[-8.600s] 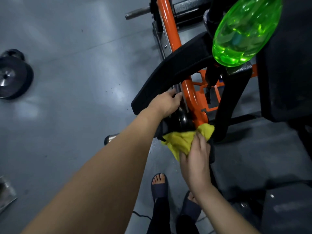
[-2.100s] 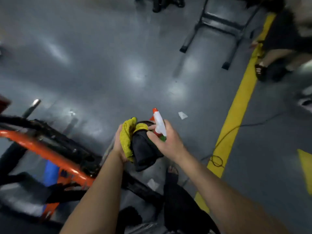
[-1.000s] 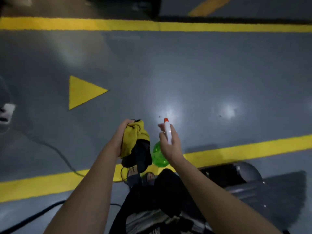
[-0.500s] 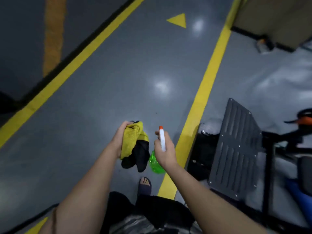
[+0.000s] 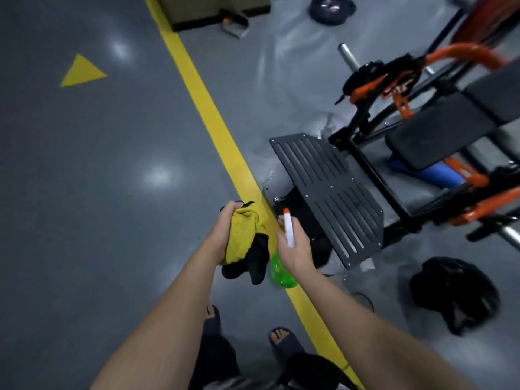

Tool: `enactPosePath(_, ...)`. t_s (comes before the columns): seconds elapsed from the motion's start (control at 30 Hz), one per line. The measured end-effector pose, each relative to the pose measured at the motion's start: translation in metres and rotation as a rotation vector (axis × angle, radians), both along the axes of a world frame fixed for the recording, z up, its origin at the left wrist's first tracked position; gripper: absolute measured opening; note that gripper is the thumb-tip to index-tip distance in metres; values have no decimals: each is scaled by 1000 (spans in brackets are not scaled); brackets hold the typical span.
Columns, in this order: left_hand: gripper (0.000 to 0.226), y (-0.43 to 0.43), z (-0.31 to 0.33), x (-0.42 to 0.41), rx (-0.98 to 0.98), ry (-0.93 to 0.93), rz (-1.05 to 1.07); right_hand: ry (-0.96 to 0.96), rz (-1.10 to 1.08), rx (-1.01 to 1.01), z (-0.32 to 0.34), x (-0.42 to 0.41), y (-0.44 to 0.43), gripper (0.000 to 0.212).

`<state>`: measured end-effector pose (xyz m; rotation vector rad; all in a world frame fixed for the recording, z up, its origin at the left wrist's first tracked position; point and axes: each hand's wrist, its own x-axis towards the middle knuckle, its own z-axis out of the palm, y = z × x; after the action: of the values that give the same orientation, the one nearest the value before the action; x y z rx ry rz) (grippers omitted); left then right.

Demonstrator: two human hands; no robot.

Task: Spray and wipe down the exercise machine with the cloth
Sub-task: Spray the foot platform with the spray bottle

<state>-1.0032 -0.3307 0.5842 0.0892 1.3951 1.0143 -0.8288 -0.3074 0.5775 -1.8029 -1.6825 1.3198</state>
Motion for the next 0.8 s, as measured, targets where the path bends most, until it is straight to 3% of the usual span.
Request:
enactPosePath(0.2, 47, 68, 7, -46, -15, 5, -92, 19, -333, -11, 3, -34, 28, 27)
enactPosePath(0.33, 53, 128, 6, -29, 0, -89, -166, 27, -484, -45, 11, -32, 60, 29)
enactPosePath(0.43, 55, 176, -2, -5, 13, -121, -236, 21, -565, -101, 11, -17, 94, 45)
enactPosePath(0.57, 52, 235, -19, 5, 4, -121, -271, 89, -674, -241, -16, 5, 147, 14)
enactPosePath(0.8, 46, 353, -27, -47, -68, 27, -263, 5, -622, -372, -68, 8, 293, 16)
